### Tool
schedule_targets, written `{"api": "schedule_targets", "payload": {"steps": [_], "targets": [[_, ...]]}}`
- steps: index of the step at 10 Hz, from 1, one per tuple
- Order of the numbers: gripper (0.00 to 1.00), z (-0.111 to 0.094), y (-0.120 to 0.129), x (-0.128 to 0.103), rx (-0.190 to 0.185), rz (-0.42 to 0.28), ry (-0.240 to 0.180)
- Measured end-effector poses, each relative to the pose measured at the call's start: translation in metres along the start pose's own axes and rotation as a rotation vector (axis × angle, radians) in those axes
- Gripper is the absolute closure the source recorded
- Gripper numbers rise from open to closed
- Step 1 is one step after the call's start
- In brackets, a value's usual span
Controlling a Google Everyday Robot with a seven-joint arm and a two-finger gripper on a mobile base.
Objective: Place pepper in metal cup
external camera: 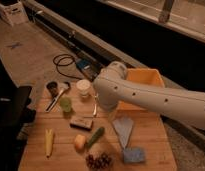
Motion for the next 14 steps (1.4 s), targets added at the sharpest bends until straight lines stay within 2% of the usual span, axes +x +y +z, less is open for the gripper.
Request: {"api": "schedule_targets", "payload": {"steps": [1, 3, 4, 5, 6, 10, 14], "targets": [[0.35, 0.010, -0.002, -0.006, -0.007, -0.014, -0.014], [0.35, 0.041, 0.004, -0.019, -0.044, -0.043, -0.062], [0.35, 0.049, 0.006, -0.025, -0.059, -0.050, -0.081], [0.35, 0.056, 0.012, -0.028, -0.074, -0.041, -0.120], [0.35, 0.059, 0.016, -0.026, -0.083, -0.032, -0.132], [0.35, 0.059, 0.013, -0.028, -0.082, -0.036, -0.133], [0.35, 0.091, 0.029, -0.028, -0.115, 0.003, -0.199]]}}
